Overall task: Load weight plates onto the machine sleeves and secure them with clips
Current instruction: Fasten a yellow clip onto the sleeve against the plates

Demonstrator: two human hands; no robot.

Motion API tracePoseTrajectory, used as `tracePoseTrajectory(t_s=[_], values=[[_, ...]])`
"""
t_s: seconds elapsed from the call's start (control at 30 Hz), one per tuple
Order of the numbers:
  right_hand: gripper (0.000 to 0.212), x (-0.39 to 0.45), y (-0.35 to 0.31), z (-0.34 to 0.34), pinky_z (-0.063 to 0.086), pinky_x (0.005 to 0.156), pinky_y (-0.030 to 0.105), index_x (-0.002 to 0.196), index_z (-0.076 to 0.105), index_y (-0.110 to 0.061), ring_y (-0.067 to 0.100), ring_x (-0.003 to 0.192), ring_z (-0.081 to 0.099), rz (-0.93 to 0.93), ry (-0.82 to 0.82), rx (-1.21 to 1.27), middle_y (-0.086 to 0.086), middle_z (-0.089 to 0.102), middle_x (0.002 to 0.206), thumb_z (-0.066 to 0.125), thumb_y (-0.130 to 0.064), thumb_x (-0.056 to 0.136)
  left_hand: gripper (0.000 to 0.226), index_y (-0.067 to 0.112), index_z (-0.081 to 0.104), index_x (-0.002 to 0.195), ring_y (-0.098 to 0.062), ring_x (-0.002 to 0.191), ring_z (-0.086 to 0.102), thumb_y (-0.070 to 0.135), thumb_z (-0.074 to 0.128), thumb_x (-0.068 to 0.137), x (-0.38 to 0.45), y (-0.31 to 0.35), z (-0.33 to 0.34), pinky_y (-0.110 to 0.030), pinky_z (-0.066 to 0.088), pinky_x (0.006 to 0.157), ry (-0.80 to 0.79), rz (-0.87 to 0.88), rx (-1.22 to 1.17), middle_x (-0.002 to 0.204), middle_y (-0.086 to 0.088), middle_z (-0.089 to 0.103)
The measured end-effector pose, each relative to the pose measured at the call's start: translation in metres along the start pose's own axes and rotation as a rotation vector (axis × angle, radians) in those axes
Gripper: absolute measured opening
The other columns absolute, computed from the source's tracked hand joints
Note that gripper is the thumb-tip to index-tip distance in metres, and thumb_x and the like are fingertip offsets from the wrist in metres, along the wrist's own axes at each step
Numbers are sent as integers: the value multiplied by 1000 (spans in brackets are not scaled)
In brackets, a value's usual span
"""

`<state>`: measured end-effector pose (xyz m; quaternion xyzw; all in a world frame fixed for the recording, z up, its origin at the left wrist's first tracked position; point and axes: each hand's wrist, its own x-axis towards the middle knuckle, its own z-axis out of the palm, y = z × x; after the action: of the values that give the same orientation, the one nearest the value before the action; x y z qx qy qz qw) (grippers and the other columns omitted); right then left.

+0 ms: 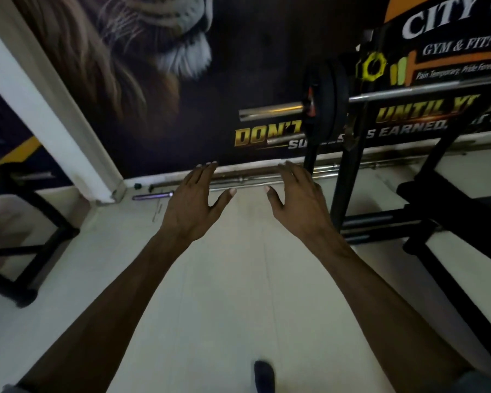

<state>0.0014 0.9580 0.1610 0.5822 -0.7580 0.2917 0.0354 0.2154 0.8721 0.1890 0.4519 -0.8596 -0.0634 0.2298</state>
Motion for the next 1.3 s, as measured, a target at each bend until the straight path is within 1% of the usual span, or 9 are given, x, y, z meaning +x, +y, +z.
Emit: tracePoseTrajectory(t_s=[0.1, 0.27, 0.43, 0.53, 0.73, 0.87, 0.97, 1.1, 1.3], values=[[60, 66, 6, 9, 37, 120, 51, 155, 41, -14, 27, 152, 35, 47, 41, -1, 9, 39, 162, 52, -44, 104, 78, 20, 28, 166, -27, 159, 30, 61, 49, 103, 78, -12, 4, -51, 35, 126, -25, 55, -22, 170, -8, 35], [57, 160, 11, 23, 40, 118, 52, 152, 44, -14, 28, 149, 37, 91, 88, -40, 8, 41, 159, 53, -43, 103, 75, 18, 30, 165, -27, 160, 28, 58, 50, 104, 189, -34, 14, -48, 33, 127, -26, 136, -95, 169, -9, 37], [56, 229, 18, 48, 38, 119, 52, 152, 44, -14, 27, 151, 35, 152, 104, -104, 8, 42, 159, 51, -44, 104, 73, 20, 32, 164, -25, 158, 31, 56, 52, 104, 280, -61, 36, -45, 35, 125, -4, 249, -156, 168, -7, 39], [58, 272, 21, 64, 40, 117, 53, 153, 43, -17, 27, 152, 34, 203, 173, -135, 7, 41, 160, 52, -45, 104, 71, 18, 34, 163, -26, 157, 32, 53, 54, 104, 338, -81, 51, -45, 36, 124, -1, 349, -204, 167, -8, 40], [59, 339, 16, 84, 41, 115, 56, 153, 41, -20, 30, 151, 36, 375, 289, -224, 8, 41, 161, 52, -45, 101, 72, 18, 34, 163, -24, 158, 31, 53, 55, 104, 442, -106, 78, -39, 32, 123, -95, 520, -363, 168, -6, 39], [62, 371, 8, 80, 38, 120, 54, 156, 38, -22, 30, 153, 32, 516, 348, -291, 6, 38, 164, 52, -49, 102, 76, 16, 39, 161, -27, 156, 34, 58, 53, 99, 505, -98, 85, -30, 29, 119, -130, 701, -446, 166, -9, 42], [62, 386, 4, 76, 36, 121, 52, 157, 40, -19, 29, 153, 32, 604, 370, -342, 7, 37, 164, 49, -48, 103, 84, 22, 37, 161, -24, 157, 32, 74, 43, 96, 546, -81, 97, -37, 33, 122, -176, 782, -494, 167, -5, 41], [61, 400, 12, 65, 39, 117, 53, 157, 37, -17, 31, 151, 35, 677, 406, -422, 8, 37, 164, 51, -42, 103, 78, 27, 32, 163, -24, 159, 30, 69, 47, 99, 587, -44, 123, -50, 37, 124, -271, 885, -575, 169, -4, 36], [57, 422, 54, 46, 46, 110, 52, 150, 44, -16, 31, 142, 44, 784, 538, -466, 9, 48, 153, 53, -44, 102, 78, 31, 31, 162, -21, 156, 33, 72, 46, 97, 628, 20, 163, -45, 38, 123, -321, 1029, -636, 168, 0, 35]])
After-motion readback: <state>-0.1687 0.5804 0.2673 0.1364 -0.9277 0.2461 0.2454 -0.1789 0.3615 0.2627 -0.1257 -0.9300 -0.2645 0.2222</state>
